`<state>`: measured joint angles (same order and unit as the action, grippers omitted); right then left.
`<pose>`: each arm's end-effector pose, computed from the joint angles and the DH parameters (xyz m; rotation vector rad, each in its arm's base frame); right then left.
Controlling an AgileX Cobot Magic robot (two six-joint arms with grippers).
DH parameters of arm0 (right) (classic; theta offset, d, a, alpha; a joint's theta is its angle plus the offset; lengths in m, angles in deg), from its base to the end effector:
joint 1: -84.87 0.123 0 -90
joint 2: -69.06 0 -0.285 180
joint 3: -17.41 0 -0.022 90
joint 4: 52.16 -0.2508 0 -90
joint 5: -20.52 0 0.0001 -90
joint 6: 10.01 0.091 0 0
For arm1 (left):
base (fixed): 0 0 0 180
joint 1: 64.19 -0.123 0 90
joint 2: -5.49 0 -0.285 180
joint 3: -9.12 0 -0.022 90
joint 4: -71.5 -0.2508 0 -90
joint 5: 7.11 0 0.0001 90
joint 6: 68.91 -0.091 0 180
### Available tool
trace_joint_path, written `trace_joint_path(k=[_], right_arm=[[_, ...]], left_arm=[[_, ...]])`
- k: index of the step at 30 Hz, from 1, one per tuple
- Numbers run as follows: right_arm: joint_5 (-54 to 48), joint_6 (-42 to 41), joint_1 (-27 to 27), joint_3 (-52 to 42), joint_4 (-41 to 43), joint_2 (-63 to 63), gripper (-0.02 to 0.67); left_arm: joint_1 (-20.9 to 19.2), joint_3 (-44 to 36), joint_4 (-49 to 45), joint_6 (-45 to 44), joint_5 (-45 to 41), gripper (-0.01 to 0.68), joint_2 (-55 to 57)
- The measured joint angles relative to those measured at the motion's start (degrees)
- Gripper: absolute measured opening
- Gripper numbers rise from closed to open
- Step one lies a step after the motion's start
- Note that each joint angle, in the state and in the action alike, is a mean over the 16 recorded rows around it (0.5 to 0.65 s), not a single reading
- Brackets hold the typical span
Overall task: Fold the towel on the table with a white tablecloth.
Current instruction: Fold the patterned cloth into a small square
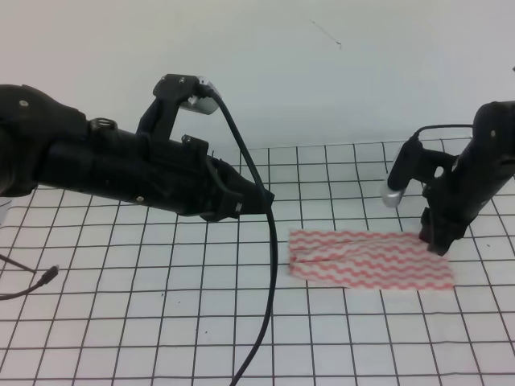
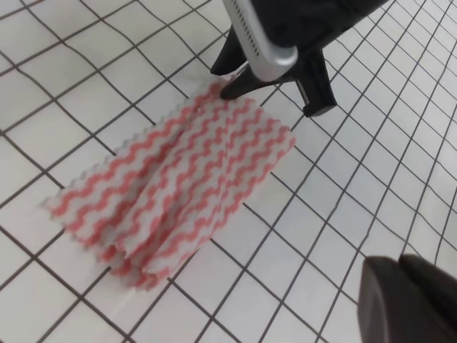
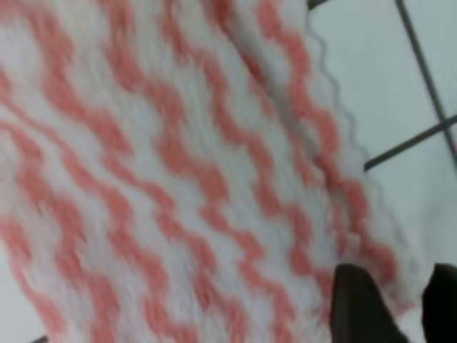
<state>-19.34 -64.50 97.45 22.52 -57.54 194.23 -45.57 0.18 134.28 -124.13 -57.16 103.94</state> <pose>0.4122 0.0976 0.1641 -1.4679 2.3699 -0.0815 0.2966 -0.1655 0.3030 0.8037 2.1729 -1.0116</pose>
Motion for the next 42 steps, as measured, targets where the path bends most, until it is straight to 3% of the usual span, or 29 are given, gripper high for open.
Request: trace_joint_path(k=[7, 14, 20, 27, 42], right_arm=[[-2.05, -2.66, 0.03, 0.0, -5.7, -4.71, 0.217], [-5.24, -7.97, 1.19, 0.0, -14.61, -8.55, 0.224], [-6.29, -11.91, 2.99, 0.15, -19.74, -8.32, 0.224], [-6.59, -11.26, 5.3, 3.88, -19.23, -3.92, 0.224], [-13.49, -7.6, 10.49, 21.94, -15.56, 11.35, 0.224]], left_arm=[[0.0, 0.16, -6.53, 7.66, 3.4, -0.001, 0.12], [0.0, 2.22, -12.32, 15.8, 5.55, -0.001, 2.9], [-0.05, 5.77, -12.19, 17.29, 4.44, -0.001, 7.67], [-1.88, 9.16, -10.06, 16.5, 0.49, -0.001, 12.18], [-11.16, 9.85, -4.09, 12.06, -6.88, -0.001, 11.07]])
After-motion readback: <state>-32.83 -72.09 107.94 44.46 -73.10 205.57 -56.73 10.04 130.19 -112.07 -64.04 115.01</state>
